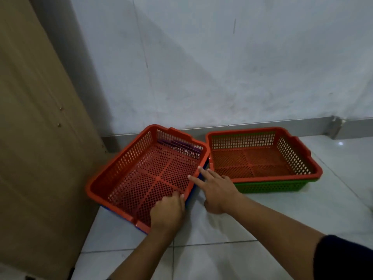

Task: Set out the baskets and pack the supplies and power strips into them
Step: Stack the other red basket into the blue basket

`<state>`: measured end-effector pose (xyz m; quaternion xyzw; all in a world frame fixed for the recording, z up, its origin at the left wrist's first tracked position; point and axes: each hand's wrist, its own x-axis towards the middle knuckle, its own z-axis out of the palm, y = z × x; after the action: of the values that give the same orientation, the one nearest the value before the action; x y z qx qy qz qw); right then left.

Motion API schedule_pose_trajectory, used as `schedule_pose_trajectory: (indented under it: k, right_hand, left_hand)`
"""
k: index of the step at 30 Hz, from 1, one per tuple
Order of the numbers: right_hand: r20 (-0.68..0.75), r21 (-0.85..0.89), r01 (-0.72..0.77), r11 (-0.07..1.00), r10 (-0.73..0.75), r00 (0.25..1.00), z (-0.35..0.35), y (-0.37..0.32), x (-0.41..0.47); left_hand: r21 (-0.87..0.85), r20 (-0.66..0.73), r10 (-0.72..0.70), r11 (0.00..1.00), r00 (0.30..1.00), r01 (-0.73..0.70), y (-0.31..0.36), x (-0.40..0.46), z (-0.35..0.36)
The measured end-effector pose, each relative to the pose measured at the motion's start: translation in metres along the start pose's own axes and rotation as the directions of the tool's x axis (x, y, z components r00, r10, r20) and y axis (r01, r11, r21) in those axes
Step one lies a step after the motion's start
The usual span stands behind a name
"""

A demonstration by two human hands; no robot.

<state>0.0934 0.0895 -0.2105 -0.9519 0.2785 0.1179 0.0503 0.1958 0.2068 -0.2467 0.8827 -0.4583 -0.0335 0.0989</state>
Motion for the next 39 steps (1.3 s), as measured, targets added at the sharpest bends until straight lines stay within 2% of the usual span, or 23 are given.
schedule_pose_trajectory:
  k: [3, 8, 11, 14, 17, 19, 21, 24, 31, 36, 39]
  right_hand:
    - [0.052, -0.013, -0.009, 1.0, 0.01, 0.999, 0.005, 0.0, 0.002]
    - [0.093, -0.006, -0.022, 1.0, 0.022, 0.995, 0.009, 0.005, 0.0]
    - [0.103, -0.01, -0.021, 1.0, 0.022, 0.994, 0.005, 0.009, -0.004]
    - [0.156, -0.027, -0.004, 1.0, 0.008, 0.988, 0.002, 0.016, -0.012]
    - [0.198, -0.058, 0.028, 0.998, -0.017, 0.98, 0.002, 0.017, -0.02]
    - [0.193, -0.072, 0.042, 0.997, -0.028, 0.981, 0.002, 0.016, -0.023]
    - [0.188, -0.093, 0.047, 0.995, -0.029, 0.982, 0.0, 0.015, -0.023]
    - [0.181, -0.093, 0.04, 0.995, -0.023, 0.983, 0.0, 0.014, -0.018]
    - [0.178, -0.063, 0.055, 0.996, -0.043, 0.983, 0.007, 0.008, -0.012]
    - [0.103, -0.049, 0.052, 0.997, -0.047, 0.994, 0.005, 0.017, -0.026]
    - [0.022, -0.062, 0.046, 0.997, -0.045, 0.999, 0.0, 0.039, -0.049]
  left_hand:
    - [-0.039, 0.088, -0.012, 0.999, 0.996, 0.016, 0.001, -0.004, 0.009]
    - [-0.059, 0.142, 0.039, 0.998, 0.989, -0.031, -0.002, 0.001, 0.008]
    - [-0.119, 0.256, 0.063, 0.992, 0.965, -0.033, 0.0, 0.011, -0.002]
    - [0.061, 0.401, 0.024, 0.997, 0.916, -0.053, 0.005, 0.014, -0.006]
    - [0.163, 0.357, -0.06, 0.987, 0.932, 0.001, 0.01, 0.003, -0.003]
    - [0.159, 0.339, -0.096, 0.986, 0.936, 0.043, 0.01, 0.0, -0.008]
    - [0.138, 0.381, -0.104, 0.989, 0.919, 0.054, 0.007, 0.004, -0.011]
    - [0.077, 0.411, -0.076, 0.996, 0.908, 0.048, 0.0, 0.004, -0.01]
    - [-0.089, 0.328, 0.001, 0.996, 0.945, 0.03, 0.018, 0.005, 0.001]
    - [0.048, 0.444, -0.066, 0.998, 0.894, 0.05, 0.066, 0.012, -0.01]
    - [0.14, 0.364, -0.032, 0.99, 0.931, -0.021, 0.101, 0.021, -0.032]
